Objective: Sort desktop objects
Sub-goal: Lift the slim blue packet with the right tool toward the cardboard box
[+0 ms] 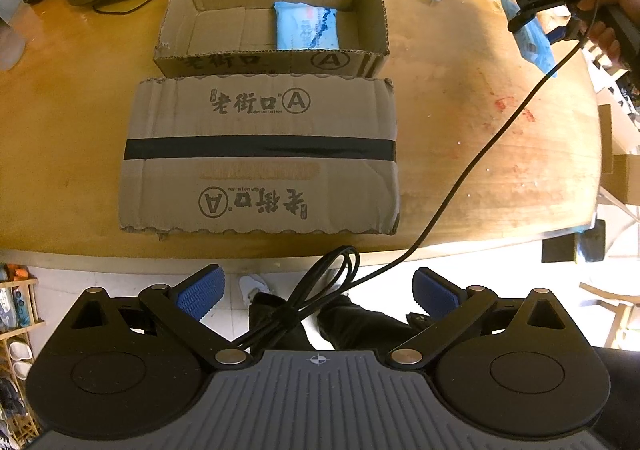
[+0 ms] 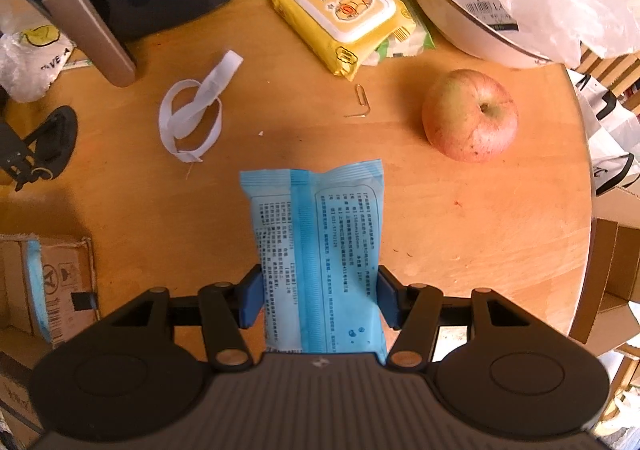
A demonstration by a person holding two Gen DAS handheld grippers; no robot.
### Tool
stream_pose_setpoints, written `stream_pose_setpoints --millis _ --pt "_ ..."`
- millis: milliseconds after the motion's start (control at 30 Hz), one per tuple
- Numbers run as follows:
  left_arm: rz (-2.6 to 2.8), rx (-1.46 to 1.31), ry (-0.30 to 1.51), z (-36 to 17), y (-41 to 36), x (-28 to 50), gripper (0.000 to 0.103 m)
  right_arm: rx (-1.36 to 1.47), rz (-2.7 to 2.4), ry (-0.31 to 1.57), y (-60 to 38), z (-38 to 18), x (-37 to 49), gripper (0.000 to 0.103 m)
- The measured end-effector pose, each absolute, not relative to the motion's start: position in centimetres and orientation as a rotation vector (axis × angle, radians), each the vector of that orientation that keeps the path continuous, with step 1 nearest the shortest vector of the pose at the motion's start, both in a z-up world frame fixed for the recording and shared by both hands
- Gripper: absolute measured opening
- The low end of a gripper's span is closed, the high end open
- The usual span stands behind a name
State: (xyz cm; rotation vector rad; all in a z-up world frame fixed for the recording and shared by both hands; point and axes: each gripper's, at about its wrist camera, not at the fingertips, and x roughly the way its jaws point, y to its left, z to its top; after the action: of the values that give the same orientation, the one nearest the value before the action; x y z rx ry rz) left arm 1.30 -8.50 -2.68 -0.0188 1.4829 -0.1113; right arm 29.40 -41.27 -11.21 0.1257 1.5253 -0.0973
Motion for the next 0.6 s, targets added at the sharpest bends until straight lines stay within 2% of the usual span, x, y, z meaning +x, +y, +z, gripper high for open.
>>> stream_pose_setpoints --millis 600 --pt "-0.112 -0.03 1.478 -2.5 -6.7 0.9 0.103 0.103 -0.053 1.536 -38.9 -10.3 29.0 0.06"
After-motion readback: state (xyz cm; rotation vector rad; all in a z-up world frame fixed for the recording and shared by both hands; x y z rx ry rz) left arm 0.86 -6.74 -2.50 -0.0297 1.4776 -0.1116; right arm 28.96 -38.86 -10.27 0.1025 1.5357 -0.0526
